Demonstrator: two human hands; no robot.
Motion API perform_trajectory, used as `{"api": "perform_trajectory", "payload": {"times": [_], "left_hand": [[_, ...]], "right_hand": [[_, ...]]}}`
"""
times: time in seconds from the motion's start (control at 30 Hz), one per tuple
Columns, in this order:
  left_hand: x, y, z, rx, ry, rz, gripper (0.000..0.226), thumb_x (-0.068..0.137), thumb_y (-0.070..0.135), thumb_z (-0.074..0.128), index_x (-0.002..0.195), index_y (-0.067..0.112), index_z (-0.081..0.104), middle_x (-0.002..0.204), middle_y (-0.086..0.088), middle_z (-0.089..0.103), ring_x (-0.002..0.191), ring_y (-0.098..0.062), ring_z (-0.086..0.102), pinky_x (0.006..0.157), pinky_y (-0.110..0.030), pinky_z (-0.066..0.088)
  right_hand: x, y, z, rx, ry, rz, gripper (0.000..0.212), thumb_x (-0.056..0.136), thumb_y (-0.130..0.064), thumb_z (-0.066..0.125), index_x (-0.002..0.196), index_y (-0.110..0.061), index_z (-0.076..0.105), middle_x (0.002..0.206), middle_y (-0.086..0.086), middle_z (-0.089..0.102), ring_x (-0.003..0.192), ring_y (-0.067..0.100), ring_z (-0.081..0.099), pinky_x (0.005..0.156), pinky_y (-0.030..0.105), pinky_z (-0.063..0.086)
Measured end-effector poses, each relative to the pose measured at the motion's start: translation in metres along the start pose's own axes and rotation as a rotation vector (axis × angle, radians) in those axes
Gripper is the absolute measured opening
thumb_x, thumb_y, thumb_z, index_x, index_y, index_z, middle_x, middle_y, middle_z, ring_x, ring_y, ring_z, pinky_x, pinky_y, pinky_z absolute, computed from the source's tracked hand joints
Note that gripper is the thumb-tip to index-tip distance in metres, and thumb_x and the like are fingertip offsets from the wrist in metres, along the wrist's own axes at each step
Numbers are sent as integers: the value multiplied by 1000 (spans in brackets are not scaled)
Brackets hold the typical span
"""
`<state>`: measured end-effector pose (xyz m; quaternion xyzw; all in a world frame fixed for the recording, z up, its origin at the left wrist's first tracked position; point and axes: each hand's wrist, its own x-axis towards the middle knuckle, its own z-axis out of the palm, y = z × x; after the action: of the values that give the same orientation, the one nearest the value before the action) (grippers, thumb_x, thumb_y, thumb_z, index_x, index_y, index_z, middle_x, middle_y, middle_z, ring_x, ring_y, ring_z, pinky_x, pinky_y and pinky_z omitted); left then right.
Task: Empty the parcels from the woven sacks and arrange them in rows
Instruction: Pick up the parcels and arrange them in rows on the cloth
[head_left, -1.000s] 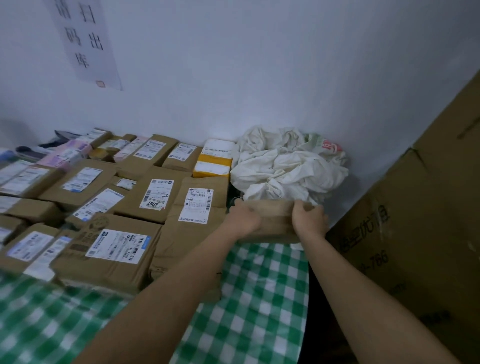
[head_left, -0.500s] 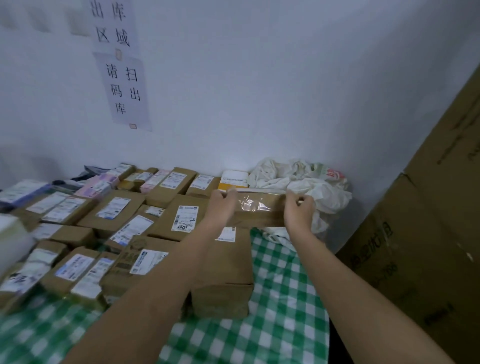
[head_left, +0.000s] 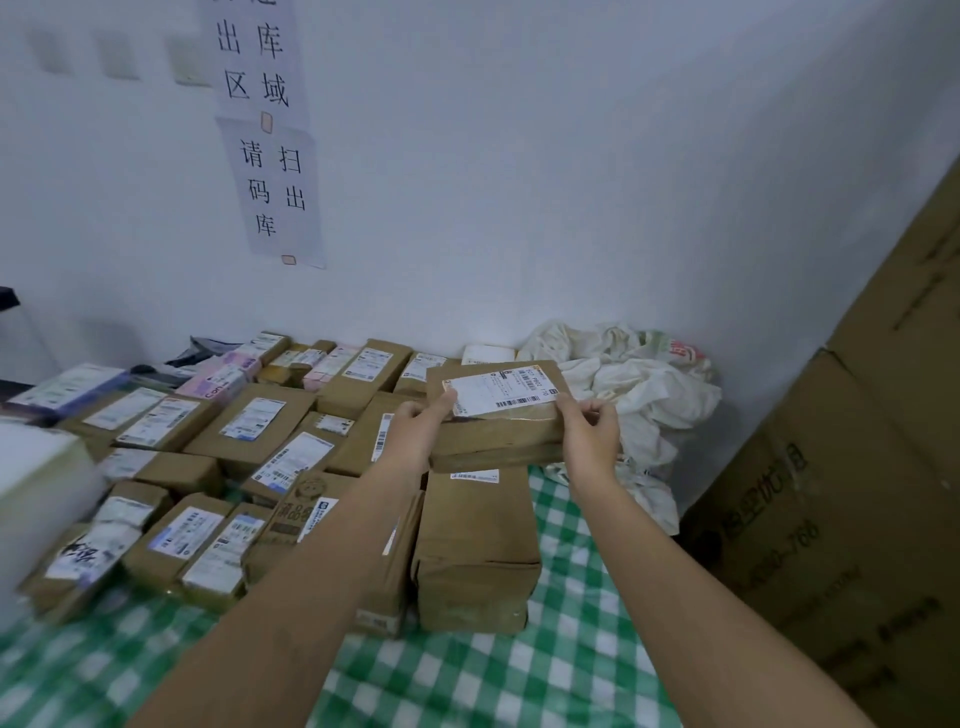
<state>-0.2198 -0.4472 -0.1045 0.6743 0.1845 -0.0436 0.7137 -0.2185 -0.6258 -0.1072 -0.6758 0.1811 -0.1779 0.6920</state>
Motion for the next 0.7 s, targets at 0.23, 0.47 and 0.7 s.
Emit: {"api": "perform_trajectory", "payload": {"times": [0.23,0.47,0.7], "left_hand": [[7,-10,-12,-156,-131,-154,95,64,51,80,140,19,34,106,0,72,95,-21,69,86,-43,56],[14,-18,11,-125,-163,-130,118,56,58,78,150,12,22,87,-6,71,74,-18,72,58,-30,56],[4,-13,49,-171,-208,-100,95,60,54,83,131,26,27,112,-2,65,90,-23,70,68,-34,58]], "right_hand": [[-2,-2,2,23,-37,-24,20,90,-28,64,86,-17,48,90,-2,53,81,13,47,66,18,36],[-2,8,16,23,-298,315,127,57,-70,77,149,-40,-5,149,5,36,130,29,45,103,51,43],[10,9,9,132,-417,317,92,82,-47,72,143,-46,4,123,8,63,105,31,65,73,41,57]]}}
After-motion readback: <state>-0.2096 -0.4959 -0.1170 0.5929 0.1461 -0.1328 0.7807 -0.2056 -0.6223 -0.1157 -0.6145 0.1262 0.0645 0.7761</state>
